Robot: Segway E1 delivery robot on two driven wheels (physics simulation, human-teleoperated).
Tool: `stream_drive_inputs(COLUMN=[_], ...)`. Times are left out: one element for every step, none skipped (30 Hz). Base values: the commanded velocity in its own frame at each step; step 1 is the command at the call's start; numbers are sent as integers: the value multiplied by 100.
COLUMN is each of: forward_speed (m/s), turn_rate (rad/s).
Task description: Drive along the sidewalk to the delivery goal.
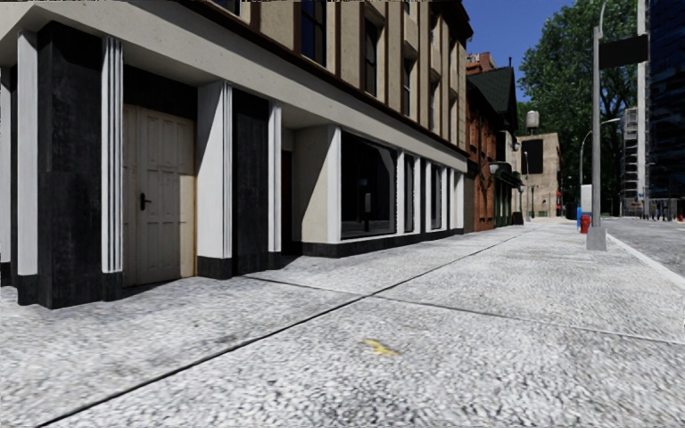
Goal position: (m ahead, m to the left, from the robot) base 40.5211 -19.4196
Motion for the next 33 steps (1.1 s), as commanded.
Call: stream_drive_inputs(forward_speed=[170,170,170,170,170,170,170,170,170,170,170,170,170,170,170,170,170,170,170,170,181,200,200,200,200,200,200,200,200,200,200,200,200], turn_rate=[-48,-48,-48,-48,-48,-48,-48,-48,-48,-48,-48,-48,-48,-48,-48,-48,-48,-48,-48,-48,-48,-42,-42,-38,-36,-36,-36,-36,-36,-36,-36,-36,-36])
